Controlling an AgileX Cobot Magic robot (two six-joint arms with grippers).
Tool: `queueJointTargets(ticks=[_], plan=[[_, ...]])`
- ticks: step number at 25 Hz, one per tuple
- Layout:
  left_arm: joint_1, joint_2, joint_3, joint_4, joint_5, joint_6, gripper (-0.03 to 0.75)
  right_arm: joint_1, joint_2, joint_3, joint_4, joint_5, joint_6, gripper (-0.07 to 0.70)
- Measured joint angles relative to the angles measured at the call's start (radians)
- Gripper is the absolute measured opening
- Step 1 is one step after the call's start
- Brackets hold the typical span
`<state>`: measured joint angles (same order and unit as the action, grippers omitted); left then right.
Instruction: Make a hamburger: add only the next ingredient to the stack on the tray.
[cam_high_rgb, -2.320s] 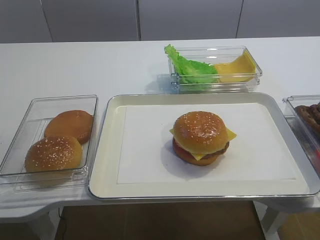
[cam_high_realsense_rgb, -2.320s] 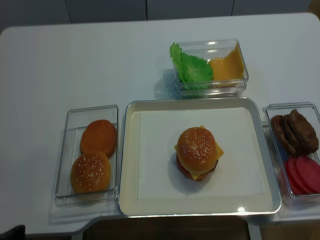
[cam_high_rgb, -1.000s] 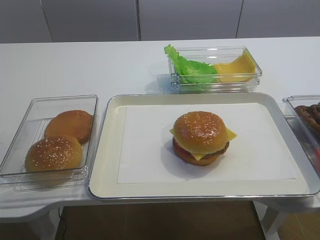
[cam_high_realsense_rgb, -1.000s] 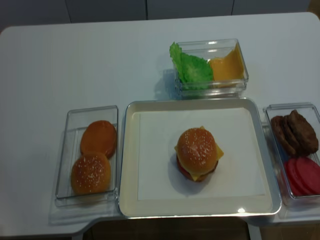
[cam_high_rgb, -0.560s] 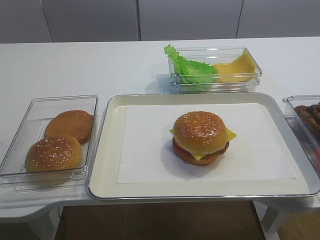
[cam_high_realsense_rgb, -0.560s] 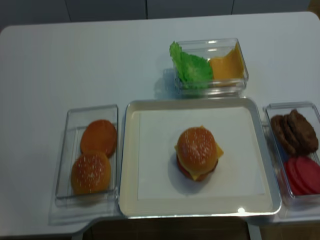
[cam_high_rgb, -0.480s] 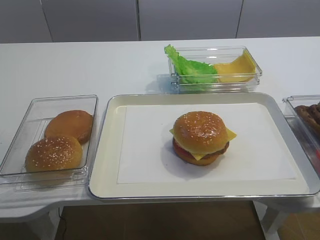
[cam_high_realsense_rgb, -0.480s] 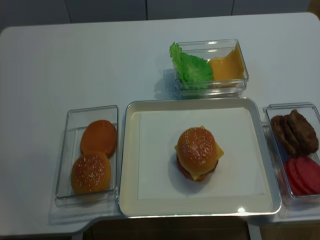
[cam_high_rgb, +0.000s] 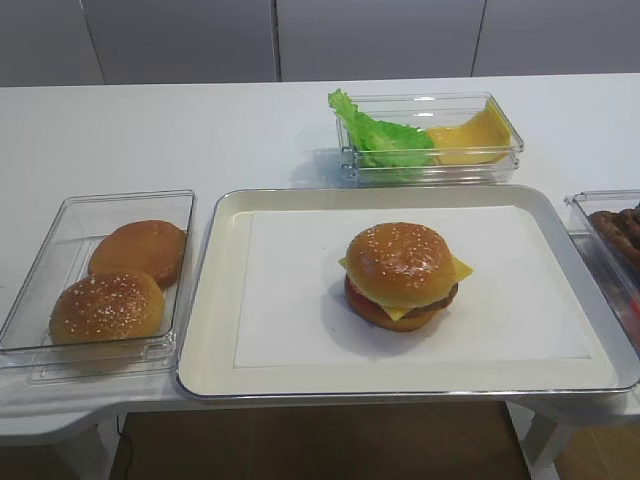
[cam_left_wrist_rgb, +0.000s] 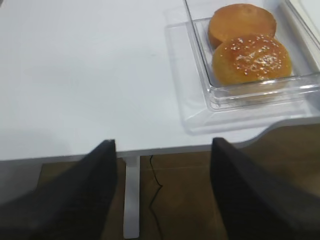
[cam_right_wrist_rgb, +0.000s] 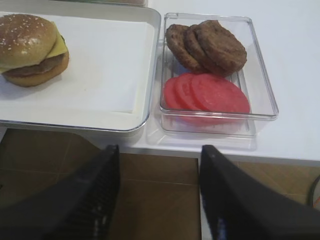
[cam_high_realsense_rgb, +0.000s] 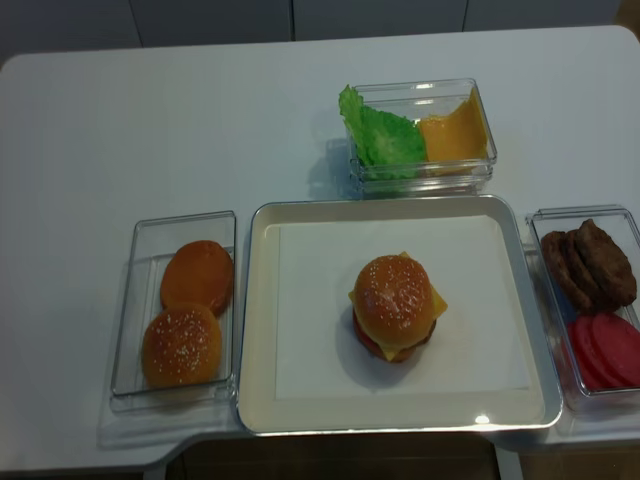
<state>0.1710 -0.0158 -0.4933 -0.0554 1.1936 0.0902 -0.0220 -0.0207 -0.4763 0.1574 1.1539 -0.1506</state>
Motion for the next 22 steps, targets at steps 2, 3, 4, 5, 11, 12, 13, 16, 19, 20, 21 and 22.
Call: queueJointTargets(ticks=[2,3,4,5,11,12,13,16,19,20,21,22], plan=[[-0.002,0.0,0.002,0.004,0.0,-0.021,0.438,0.0,0.0,0.0,0.0,0.0,0.0,0.388],[-0.002,0.0,0.002,0.005,0.0,-0.024,0.438,0.0,0.0,0.0,0.0,0.0,0.0,0.388],[-0.002,0.0,0.002,0.007,0.0,-0.028,0.438,0.0,0.0,0.0,0.0,0.0,0.0,0.388],[-0.002,0.0,0.002,0.007,0.0,-0.028,0.438,0.0,0.0,0.0,0.0,0.0,0.0,0.388],[-0.012,0.0,0.002,0.007,-0.002,-0.03,0.438,0.0,0.0,0.0,0.0,0.0,0.0,0.388],[-0.012,0.0,0.002,0.007,-0.002,-0.03,0.438,0.0,0.0,0.0,0.0,0.0,0.0,0.388],[-0.018,0.0,0.002,0.007,-0.002,-0.03,0.438,0.0,0.0,0.0,0.0,0.0,0.0,0.388],[-0.036,-0.001,0.002,0.007,-0.004,-0.03,0.438,0.0,0.0,0.0,0.0,0.0,0.0,0.388],[-0.06,-0.001,0.002,0.007,-0.004,-0.03,0.438,0.0,0.0,0.0,0.0,0.0,0.0,0.388],[-0.063,-0.001,0.002,0.007,-0.004,-0.03,0.437,0.0,0.0,0.0,0.0,0.0,0.0,0.388],[-0.07,-0.001,0.002,0.007,-0.004,-0.03,0.436,0.0,0.0,0.0,0.0,0.0,0.0,0.388],[-0.077,-0.001,0.002,0.007,-0.004,-0.03,0.436,0.0,0.0,0.0,0.0,0.0,0.0,0.388]])
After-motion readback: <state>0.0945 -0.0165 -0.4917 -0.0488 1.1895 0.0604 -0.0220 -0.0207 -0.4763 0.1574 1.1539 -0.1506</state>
